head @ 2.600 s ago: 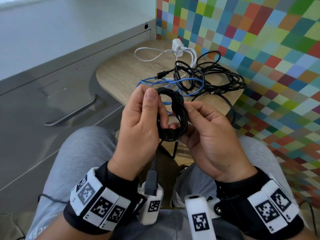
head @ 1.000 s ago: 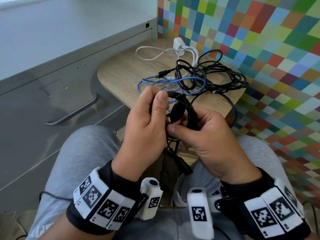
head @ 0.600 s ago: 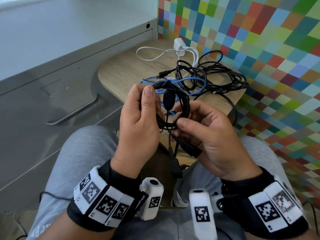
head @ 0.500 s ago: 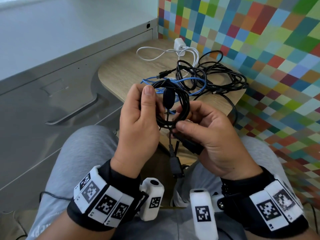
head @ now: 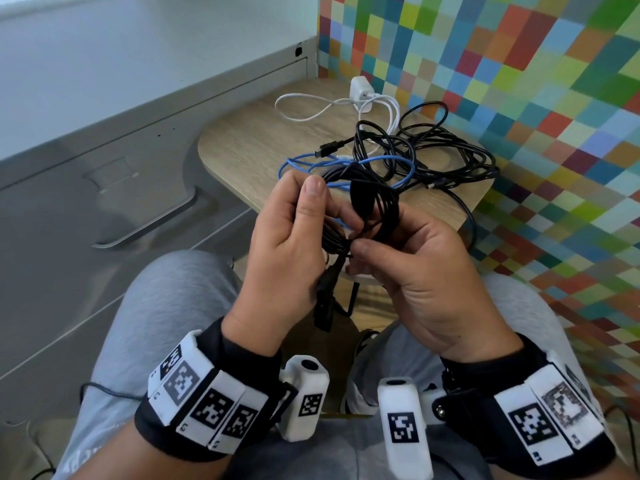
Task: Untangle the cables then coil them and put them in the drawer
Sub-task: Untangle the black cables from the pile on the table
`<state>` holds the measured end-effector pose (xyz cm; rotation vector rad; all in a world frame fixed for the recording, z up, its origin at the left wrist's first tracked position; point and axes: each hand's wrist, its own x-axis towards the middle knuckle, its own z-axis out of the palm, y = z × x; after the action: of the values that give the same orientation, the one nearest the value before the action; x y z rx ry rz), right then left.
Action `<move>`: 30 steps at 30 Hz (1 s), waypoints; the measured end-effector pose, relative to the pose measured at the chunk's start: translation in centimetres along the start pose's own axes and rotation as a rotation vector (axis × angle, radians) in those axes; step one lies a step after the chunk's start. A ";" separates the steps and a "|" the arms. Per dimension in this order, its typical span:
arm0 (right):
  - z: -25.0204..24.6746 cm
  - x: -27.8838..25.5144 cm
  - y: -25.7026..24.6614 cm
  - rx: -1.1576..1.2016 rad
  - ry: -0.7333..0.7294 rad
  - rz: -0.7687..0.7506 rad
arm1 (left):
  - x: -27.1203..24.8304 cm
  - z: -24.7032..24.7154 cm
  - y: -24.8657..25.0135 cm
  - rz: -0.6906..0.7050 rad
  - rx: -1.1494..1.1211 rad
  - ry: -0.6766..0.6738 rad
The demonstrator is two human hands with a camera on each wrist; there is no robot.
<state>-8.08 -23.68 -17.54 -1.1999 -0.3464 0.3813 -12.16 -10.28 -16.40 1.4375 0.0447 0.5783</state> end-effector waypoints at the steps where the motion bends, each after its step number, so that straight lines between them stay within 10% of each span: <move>1: 0.0 0.0 0.0 -0.010 -0.003 0.003 | 0.0 0.0 0.0 0.002 0.004 -0.007; 30: -0.2 -0.1 -0.4 -0.083 -0.071 0.017 | 0.2 -0.5 0.2 -0.332 -0.324 -0.080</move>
<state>-8.07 -24.04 -17.27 -1.2728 -0.4165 0.4284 -12.24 -9.78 -16.27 1.1058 0.1189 0.2410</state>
